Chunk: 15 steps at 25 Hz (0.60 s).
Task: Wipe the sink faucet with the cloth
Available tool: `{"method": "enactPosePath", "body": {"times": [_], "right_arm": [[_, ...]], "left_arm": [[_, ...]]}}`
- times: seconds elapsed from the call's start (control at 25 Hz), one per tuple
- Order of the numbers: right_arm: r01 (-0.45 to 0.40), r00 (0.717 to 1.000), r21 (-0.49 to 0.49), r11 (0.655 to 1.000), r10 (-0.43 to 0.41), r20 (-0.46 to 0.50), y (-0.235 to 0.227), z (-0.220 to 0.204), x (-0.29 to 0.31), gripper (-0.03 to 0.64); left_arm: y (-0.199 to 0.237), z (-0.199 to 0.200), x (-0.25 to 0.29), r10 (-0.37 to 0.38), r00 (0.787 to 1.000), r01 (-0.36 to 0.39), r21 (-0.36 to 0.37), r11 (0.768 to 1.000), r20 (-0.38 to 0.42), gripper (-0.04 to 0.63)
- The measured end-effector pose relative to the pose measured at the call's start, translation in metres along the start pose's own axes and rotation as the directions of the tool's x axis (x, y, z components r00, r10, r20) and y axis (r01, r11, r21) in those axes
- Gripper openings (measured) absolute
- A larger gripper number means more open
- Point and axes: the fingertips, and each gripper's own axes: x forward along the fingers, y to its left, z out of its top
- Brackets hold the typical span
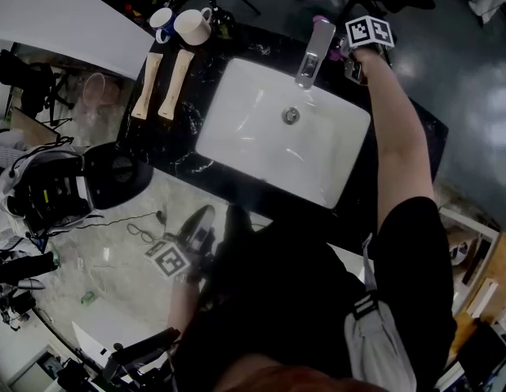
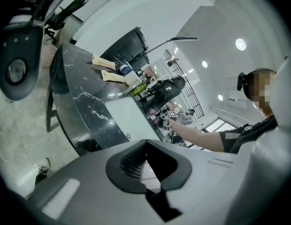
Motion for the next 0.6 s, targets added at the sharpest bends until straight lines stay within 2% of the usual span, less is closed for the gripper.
{"method": "enactPosePath", "body": {"times": [0.08, 0.16, 0.28, 0.36, 0.48, 0.6], "right_arm": [[-0.059, 0.992, -0.006, 0.998, 0.060, 0.116, 0.010, 0.008, -0.014, 0.095], [-0.098, 0.969, -0.018, 0.995, 0.099, 0.225, 0.020, 0.011, -0.034, 0.097], [-0.095, 0.933, -0.068, 0.993, 0.112, 0.341, 0.039, -0.002, -0.070, 0.097], [-0.097, 0.903, -0.095, 0.991, 0.128, 0.410, 0.059, -0.016, -0.103, 0.097], [-0.070, 0.850, -0.162, 0.984, 0.144, 0.507, 0.107, -0.044, -0.157, 0.097], [-0.049, 0.802, -0.237, 0.970, 0.180, 0.569, 0.176, -0.088, -0.184, 0.097]], "left_arm": [[-0.001, 0.003, 0.002, -0.012, 1.000, 0.012, 0.015, 1.000, -0.011, 0.000], [0.000, 0.007, 0.004, -0.024, 1.000, 0.025, 0.030, 0.999, -0.019, 0.000], [0.000, 0.016, 0.006, -0.053, 0.998, 0.054, 0.041, 0.998, -0.039, 0.000], [-0.005, 0.027, 0.014, -0.099, 0.993, 0.104, 0.069, 0.992, -0.070, 0.000], [-0.022, 0.046, 0.034, -0.189, 0.971, 0.208, 0.127, 0.970, -0.148, 0.000], [-0.037, 0.061, 0.050, -0.268, 0.942, 0.304, 0.181, 0.935, -0.200, 0.001]]}}
